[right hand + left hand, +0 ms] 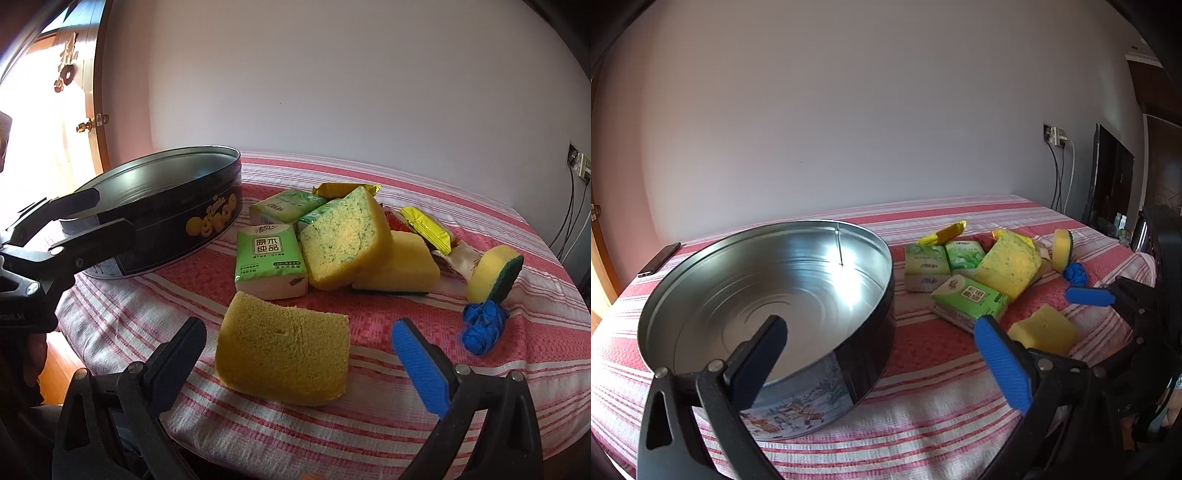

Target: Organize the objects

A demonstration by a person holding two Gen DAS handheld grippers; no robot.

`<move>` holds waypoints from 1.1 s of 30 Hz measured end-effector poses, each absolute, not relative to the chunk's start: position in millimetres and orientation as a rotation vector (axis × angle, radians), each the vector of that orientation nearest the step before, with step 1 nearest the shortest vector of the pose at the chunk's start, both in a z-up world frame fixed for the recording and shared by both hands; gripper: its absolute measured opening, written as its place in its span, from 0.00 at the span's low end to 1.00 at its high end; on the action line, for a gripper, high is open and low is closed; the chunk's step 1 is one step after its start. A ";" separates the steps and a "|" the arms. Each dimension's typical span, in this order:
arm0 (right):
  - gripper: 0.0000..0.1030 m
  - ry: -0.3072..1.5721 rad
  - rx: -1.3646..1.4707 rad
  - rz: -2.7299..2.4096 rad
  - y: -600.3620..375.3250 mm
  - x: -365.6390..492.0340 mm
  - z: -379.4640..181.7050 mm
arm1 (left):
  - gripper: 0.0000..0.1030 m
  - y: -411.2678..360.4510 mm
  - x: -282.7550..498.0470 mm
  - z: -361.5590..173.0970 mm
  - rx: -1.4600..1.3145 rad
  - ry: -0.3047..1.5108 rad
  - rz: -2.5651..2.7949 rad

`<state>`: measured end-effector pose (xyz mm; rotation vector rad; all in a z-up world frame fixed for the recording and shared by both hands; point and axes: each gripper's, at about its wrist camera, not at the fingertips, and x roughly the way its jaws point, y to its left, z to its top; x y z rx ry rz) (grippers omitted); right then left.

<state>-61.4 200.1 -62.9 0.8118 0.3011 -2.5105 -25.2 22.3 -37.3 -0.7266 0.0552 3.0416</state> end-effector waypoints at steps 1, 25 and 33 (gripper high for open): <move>0.84 0.304 0.822 -2.504 201.0 -62.6 -64.9 | 1.00 23.3 -25.0 -37.1 -0.724 0.059 3.039; 0.67 0.032 0.656 -2.718 271.2 -75.7 -42.1 | 0.90 99.2 -88.6 -49.8 -0.946 0.157 2.833; 0.67 0.013 0.655 -2.709 273.8 -75.3 -46.2 | 0.84 109.5 -111.9 -58.1 -1.071 0.158 2.820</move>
